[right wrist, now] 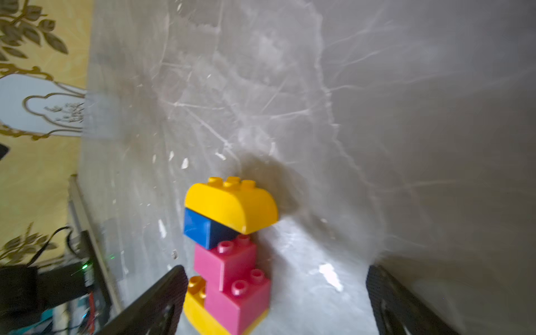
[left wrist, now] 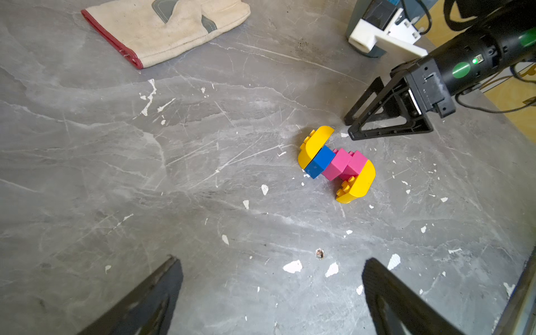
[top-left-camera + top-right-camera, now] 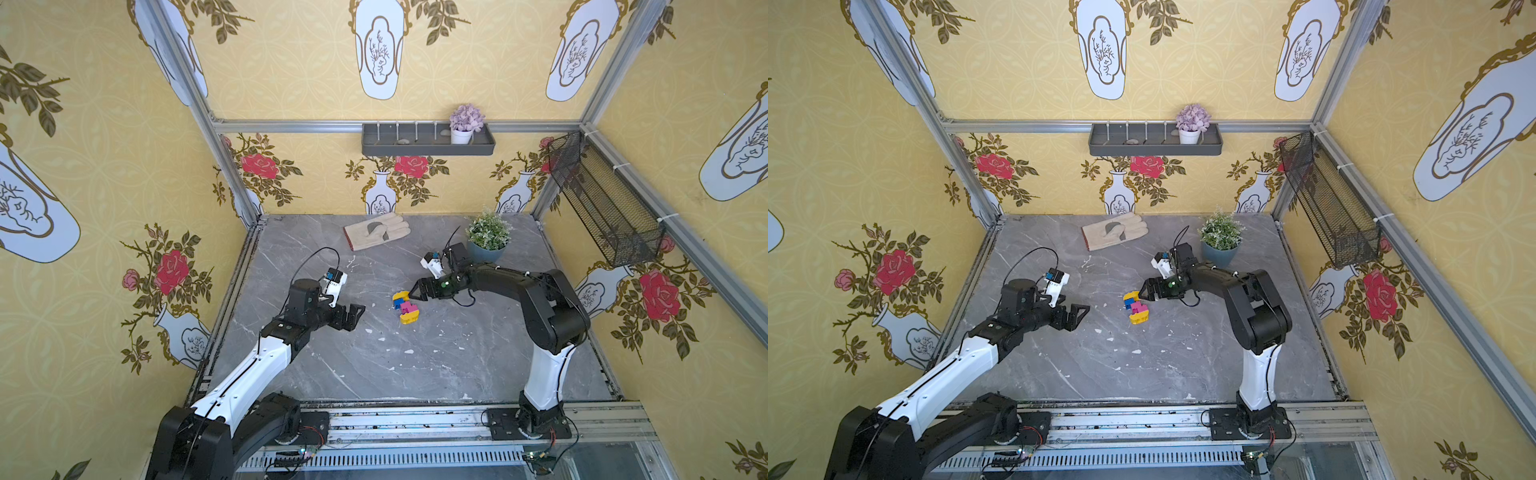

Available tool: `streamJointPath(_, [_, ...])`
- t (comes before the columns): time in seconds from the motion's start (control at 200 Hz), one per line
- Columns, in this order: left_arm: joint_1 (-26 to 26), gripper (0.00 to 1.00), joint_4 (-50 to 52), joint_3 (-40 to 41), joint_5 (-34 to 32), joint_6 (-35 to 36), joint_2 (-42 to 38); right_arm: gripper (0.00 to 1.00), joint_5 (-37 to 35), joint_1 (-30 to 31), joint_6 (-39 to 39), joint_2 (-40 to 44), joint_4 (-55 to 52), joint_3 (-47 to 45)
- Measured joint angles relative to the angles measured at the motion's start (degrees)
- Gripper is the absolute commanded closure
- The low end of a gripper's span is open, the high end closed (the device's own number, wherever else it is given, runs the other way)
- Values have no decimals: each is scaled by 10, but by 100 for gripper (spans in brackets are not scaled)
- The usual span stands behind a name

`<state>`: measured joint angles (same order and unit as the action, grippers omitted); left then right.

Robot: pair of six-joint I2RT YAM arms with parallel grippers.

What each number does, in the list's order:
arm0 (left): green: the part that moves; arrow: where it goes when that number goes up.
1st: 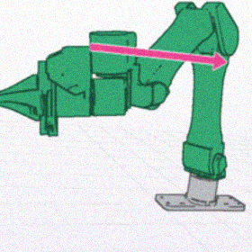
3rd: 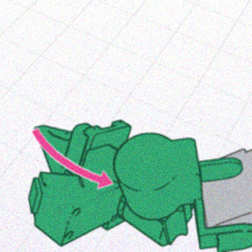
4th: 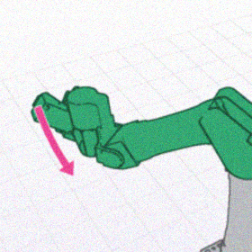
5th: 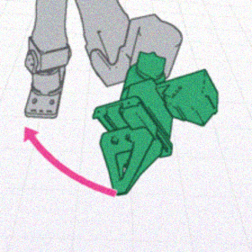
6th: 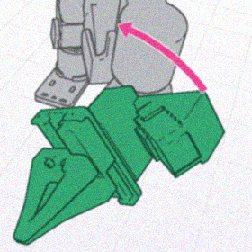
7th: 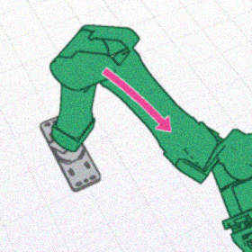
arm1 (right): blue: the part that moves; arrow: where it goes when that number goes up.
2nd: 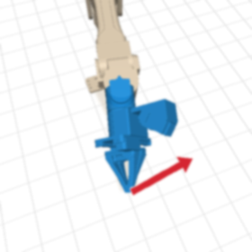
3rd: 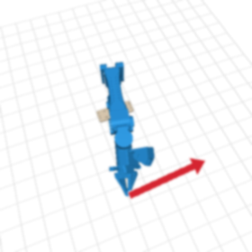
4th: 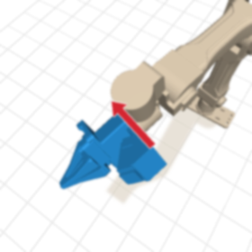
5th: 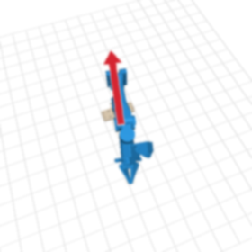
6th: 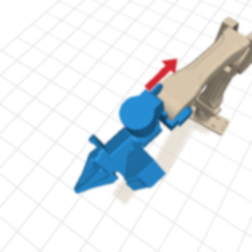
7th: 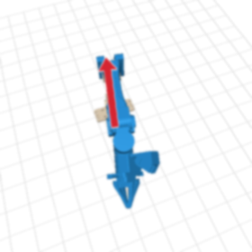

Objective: Assemble the letter s with lego
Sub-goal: Adjust the lego brick at the center of the board, then reset both arms

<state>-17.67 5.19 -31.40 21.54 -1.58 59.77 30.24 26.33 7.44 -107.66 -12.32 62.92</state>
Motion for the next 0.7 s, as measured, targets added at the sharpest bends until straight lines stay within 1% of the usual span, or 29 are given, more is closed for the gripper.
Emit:
streamJointPath(0.07, [2, 1, -4, -4, -1, -8, -3, 2, -36, -20, 1, 49, -14, -38])
streamJointPath(0.135, [4, 1, -19, -4, -2, -23, -7, 2, -37, -45, -2, 103, -3, -76])
streamJointPath(0.235, [9, 1, -49, -2, -13, -53, -17, 2, -19, -100, -16, 212, 61, -144])
streamJointPath(0.295, [10, 1, -74, 5, -19, -70, -27, 2, -3, -139, -22, 255, 98, -175])
streamJointPath(0.335, [10, 1, -88, 10, -33, -83, -34, 2, 8, -178, -26, 278, 122, -196])
streamJointPath(0.435, [11, 1, -117, 27, -81, -124, -56, 2, 26, -271, -26, 319, 185, -255])
streamJointPath(0.475, [11, 1, -125, 32, -106, -137, -68, 2, 27, -299, -29, 334, 209, -281])
streamJointPath(0.59, [12, 1, -156, 55, -171, -150, -108, 2, 27, -347, -44, 350, 277, -342])
streamJointPath(0.7, [14, 1, -184, 89, -252, -155, -145, 2, 3, -375, -56, 327, 327, -367])
